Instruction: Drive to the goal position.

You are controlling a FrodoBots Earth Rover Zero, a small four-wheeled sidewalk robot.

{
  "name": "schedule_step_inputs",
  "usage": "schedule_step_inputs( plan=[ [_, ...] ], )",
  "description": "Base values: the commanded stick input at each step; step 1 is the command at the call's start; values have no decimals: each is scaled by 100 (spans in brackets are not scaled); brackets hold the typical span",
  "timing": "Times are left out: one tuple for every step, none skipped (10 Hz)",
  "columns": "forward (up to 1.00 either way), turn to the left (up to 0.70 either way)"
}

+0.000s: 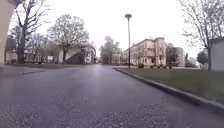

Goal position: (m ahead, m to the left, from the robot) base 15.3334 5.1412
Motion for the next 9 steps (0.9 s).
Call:
schedule_step_inputs(
  plan=[
    [85,0],
    [85,0],
    [85,0],
    [85,0],
    [85,0],
    [85,0],
    [85,0],
    [85,0],
    [85,0]
  ],
)
